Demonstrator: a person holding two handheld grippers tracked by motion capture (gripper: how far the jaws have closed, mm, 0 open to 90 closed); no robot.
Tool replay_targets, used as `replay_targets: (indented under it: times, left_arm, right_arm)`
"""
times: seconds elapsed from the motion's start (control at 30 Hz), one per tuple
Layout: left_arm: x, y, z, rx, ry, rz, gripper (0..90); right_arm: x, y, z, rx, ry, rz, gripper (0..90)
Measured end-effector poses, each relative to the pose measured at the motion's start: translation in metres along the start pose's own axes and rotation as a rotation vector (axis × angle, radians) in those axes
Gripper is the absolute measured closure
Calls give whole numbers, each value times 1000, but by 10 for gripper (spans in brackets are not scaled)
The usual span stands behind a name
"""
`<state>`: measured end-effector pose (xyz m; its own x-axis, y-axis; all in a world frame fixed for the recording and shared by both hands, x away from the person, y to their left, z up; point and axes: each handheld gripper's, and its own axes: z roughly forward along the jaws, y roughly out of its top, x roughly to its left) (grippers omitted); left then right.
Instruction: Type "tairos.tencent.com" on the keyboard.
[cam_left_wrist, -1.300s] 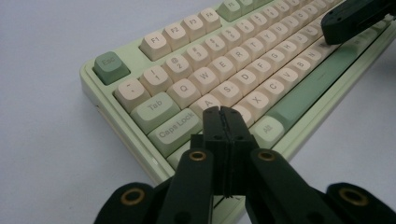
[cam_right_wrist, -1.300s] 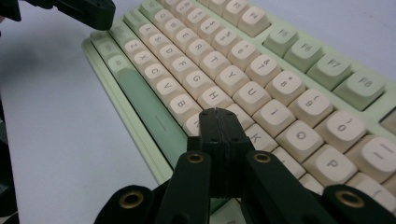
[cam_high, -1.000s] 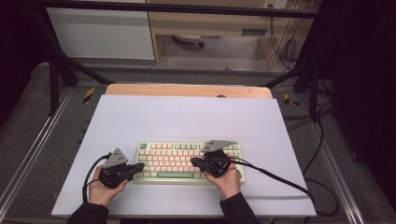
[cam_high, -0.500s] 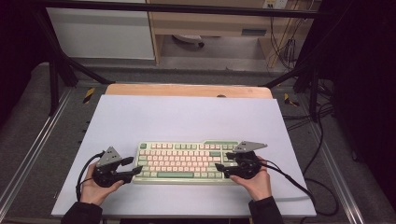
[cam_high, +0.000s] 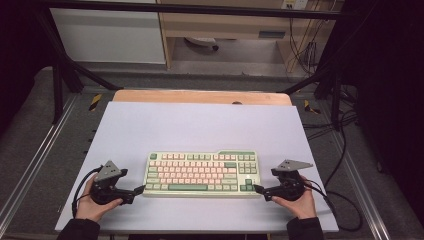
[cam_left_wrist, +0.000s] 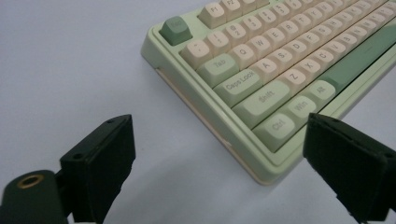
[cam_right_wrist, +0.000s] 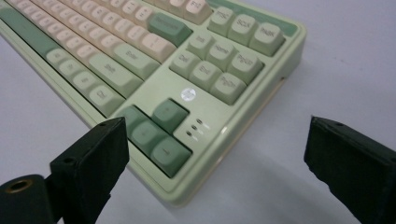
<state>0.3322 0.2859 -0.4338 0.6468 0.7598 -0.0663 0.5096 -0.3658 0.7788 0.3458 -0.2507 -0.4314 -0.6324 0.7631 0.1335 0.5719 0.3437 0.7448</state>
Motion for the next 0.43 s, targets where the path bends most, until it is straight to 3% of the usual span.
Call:
replay_targets:
  times: [0.23,0.43]
  left_arm:
    - [0,-5,1,2,-9,16,49]
    - [-1,-6,2,6,-12,23,50]
  right_arm:
    - [-7,-18,-4,7,12,21,17]
    - [-10,-20,-7,-8,5,34,10]
